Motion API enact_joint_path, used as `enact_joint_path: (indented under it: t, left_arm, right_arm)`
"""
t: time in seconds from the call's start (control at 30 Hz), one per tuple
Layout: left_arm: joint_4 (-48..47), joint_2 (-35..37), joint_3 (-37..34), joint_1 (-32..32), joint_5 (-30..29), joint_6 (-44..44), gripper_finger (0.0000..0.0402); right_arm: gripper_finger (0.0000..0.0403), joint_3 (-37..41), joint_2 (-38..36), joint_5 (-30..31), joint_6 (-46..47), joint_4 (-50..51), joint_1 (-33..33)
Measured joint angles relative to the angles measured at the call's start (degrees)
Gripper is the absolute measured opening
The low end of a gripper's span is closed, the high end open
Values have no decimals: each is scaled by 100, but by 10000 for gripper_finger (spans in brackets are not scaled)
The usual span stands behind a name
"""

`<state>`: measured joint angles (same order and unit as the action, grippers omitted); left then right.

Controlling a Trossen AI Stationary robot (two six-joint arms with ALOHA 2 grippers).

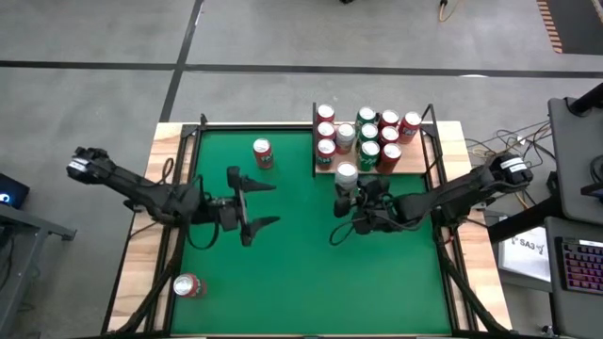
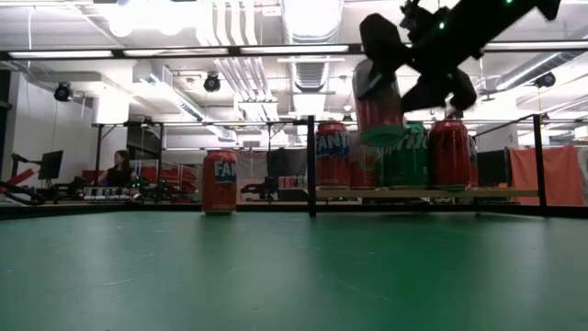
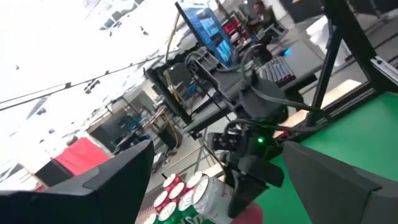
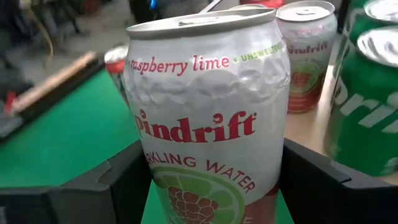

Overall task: Place canned beverage on shelf
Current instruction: Put the pink/white soda can on the shelf aligned with the other pink/white soda can

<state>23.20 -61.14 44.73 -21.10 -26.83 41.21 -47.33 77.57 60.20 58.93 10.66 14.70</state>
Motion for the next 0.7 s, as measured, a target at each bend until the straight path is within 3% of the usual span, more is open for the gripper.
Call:
enact_joint_path:
  t: [0.2, 0.43, 0.7]
  left_arm:
    - [-98, 275, -145, 672, 332, -230, 340]
    - [-317, 622, -352, 1245, 333, -215, 340]
    - [-199, 1144, -798, 1973, 961, -230, 340]
  right_arm:
    - [274, 116, 356, 770, 356, -374, 2]
    - [274, 93, 609, 1020, 900, -377, -48]
    - [274, 76, 1097, 1497, 1201, -390, -149]
